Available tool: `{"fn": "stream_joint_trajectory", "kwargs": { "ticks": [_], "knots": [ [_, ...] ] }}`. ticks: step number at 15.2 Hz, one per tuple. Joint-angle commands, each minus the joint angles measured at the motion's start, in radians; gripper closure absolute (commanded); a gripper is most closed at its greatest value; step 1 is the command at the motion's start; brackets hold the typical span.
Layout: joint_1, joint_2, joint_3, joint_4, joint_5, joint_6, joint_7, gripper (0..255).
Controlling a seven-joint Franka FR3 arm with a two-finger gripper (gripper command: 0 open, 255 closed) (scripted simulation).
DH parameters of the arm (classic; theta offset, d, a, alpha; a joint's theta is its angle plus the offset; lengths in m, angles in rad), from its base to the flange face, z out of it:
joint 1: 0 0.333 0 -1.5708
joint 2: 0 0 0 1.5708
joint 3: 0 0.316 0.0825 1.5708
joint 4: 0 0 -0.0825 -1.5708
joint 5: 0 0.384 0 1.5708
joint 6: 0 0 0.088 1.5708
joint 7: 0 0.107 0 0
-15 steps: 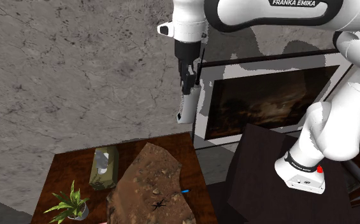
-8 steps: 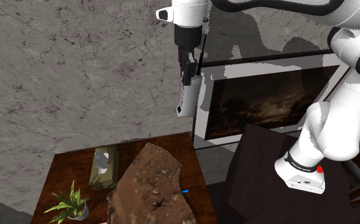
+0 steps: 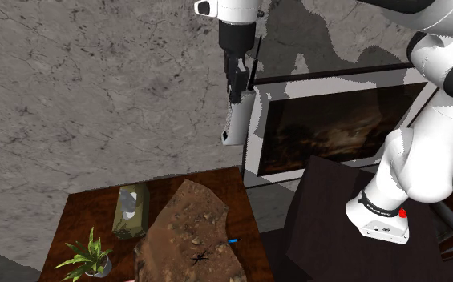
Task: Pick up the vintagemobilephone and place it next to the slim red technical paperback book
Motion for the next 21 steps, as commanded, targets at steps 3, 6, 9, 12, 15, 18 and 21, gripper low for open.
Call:
{"fn": "stream_joint_trajectory", "kwargs": {
  "ticks": [3, 6, 9, 12, 15, 18, 21],
  "knots": [
    [0.04, -0.039, 0.037, -0.112, 0.002, 0.077, 0.075, 255],
    [0.07, -0.055, 0.068, -0.184, 0.004, 0.136, 0.135, 255],
    [0.101, -0.06, 0.1, -0.241, 0.003, 0.19, 0.195, 255],
    [0.132, -0.054, 0.132, -0.285, 0.0, 0.242, 0.256, 255],
    [0.164, -0.037, 0.164, -0.316, -0.007, 0.291, 0.319, 255],
    [0.196, -0.01, 0.195, -0.334, -0.018, 0.337, 0.382, 255],
    [0.231, 0.027, 0.224, -0.341, -0.034, 0.38, 0.447, 255]
  ]
}}
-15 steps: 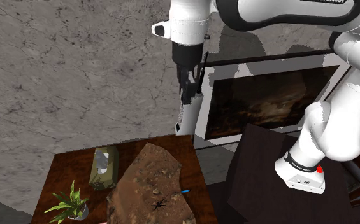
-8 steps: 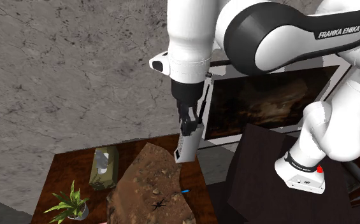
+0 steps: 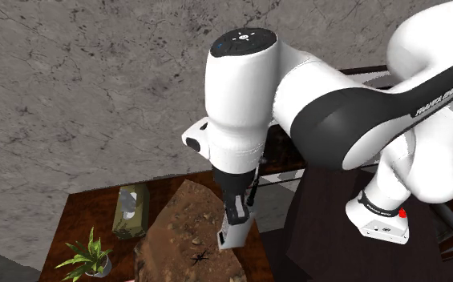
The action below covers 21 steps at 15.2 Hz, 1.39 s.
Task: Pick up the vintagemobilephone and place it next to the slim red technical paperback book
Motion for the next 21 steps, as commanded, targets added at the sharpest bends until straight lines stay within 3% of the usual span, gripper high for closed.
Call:
{"fn": "stream_joint_trajectory", "kwargs": {
  "ticks": [1, 11, 19, 20, 21],
  "knots": [
    [0.023, 0.033, 0.019, 0.008, -0.014, 0.025, 0.044, 255],
    [0.164, 0.233, 0.085, 0.089, -0.114, 0.127, 0.264, 255],
    [0.314, 0.453, 0.092, 0.267, -0.215, 0.151, 0.419, 255],
    [0.355, 0.515, 0.089, 0.33, -0.238, 0.146, 0.45, 255],
    [0.355, 0.517, 0.087, 0.32, -0.239, 0.159, 0.45, 255]
  ]
}}
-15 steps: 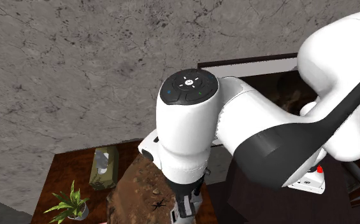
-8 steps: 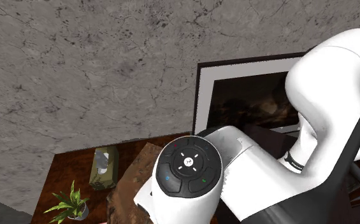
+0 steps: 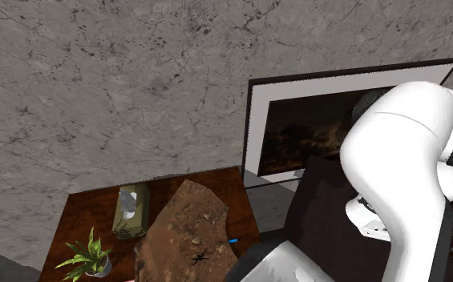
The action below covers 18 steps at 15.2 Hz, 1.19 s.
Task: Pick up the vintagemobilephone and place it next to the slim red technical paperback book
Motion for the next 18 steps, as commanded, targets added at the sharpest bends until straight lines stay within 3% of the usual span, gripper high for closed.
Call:
{"fn": "stream_joint_trajectory", "kwargs": {
  "ticks": [1, 12, 18],
  "knots": [
    [0.019, 0.036, -0.004, 0.025, -0.014, 0.011, 0.015, 255],
    [0.017, 0.076, -0.017, -0.063, -0.034, 0.135, 0.029, 255],
    [0.018, 0.078, -0.018, -0.065, -0.035, 0.14, 0.03, 255]
  ]
}}
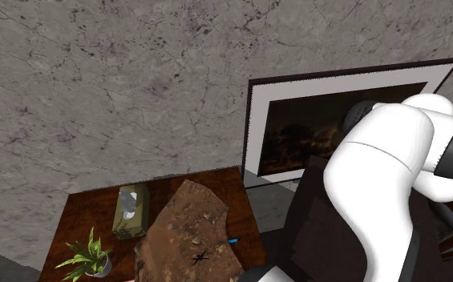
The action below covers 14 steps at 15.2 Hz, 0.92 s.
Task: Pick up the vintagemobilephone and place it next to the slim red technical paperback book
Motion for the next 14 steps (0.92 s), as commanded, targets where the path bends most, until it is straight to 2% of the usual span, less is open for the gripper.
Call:
{"fn": "stream_joint_trajectory", "kwargs": {
  "ticks": [1, 3, 4, 9, 13, 14],
  "knots": [
    [0.0, 0.0, 0.0, 0.0, 0.0, 0.0, 0.0, 255],
    [0.0, 0.0, 0.0, 0.0, 0.0, 0.0, 0.0, 255],
    [0.0, 0.0, 0.0, 0.0, 0.0, 0.0, 0.0, 0],
    [0.0, 0.0, 0.0, 0.0, 0.0, 0.0, 0.0, 0],
    [-0.003, -0.045, 0.013, 0.058, 0.021, -0.1, -0.013, 0],
    [-0.003, -0.046, 0.013, 0.058, 0.021, -0.099, -0.013, 0]
  ]
}}
